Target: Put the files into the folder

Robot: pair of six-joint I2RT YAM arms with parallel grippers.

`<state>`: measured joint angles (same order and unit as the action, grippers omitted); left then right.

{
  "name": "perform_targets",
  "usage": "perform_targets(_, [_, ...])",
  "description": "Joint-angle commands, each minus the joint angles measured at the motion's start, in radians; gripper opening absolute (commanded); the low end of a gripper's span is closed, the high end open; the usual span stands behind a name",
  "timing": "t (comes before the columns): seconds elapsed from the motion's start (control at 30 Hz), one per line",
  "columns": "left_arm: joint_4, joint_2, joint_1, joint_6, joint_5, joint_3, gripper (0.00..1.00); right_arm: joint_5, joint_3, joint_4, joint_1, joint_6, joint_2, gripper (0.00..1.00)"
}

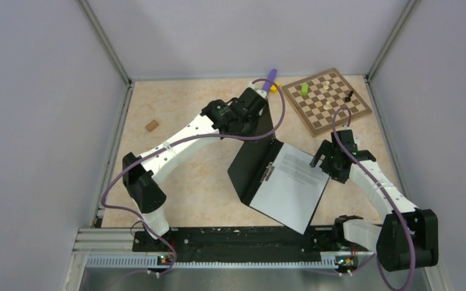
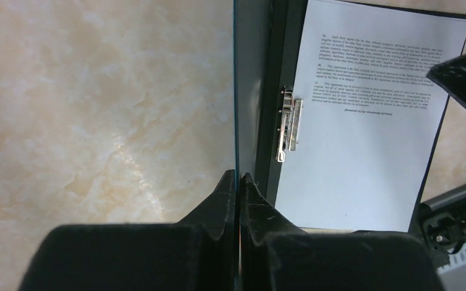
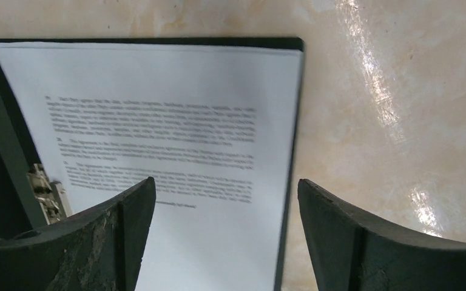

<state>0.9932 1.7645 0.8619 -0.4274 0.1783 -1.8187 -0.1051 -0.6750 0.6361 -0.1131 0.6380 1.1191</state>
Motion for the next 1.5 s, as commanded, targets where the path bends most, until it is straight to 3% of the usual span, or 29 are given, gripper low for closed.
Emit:
perform_targets(0.0, [0.032, -0.083, -0.042, 0.044, 0.175, -0.01, 0.0, 0.003, -0.028, -0.025, 0.013, 0.003, -0.03, 0.85])
perform_targets(0.3, [0.063, -0.154, -0.189, 0.077, 0.184, 0.047, 0.0, 0.01, -0.006, -0.051, 0.013, -0.004, -0.004, 0.84])
perform_targets(0.53, [0.069, -0.099, -0.208, 0.09, 0.121, 0.016, 0.0, 0.011, -0.018, -0.053, 0.013, -0.013, -0.003, 0.84])
perform_targets(0.63, [0.113, -0.061, -0.207, 0.078, 0.101, -0.043, 0.13, 0.017, -0.017, -0.055, 0.012, -0.013, -0.005, 0.84])
perform_targets(0.8, [0.087, -0.062, -0.207, 0.065, 0.02, -0.048, 0.53, 0.028, -0.02, -0.061, 0.012, -0.019, 0.002, 0.84])
perform_targets(0.9, [0.063, -0.063, -0.202, 0.035, -0.059, -0.047, 0.68, 0.03, -0.034, -0.053, 0.013, -0.027, 0.011, 0.84])
perform_targets(1.0, [0.024, -0.069, -0.191, 0.006, -0.133, -0.03, 0.71, 0.028, -0.04, -0.05, 0.013, -0.026, 0.008, 0.84])
perform_targets(1.23, [-0.262, -0.083, -0.156, -0.133, -0.554, 0.125, 0.72, 0.002, -0.044, -0.027, 0.012, -0.044, 0.005, 0.84])
perform_targets(1.47, [-0.442, 0.002, -0.084, -0.221, -0.691, 0.187, 0.71, -0.064, -0.082, 0.028, 0.012, -0.069, -0.024, 0.84])
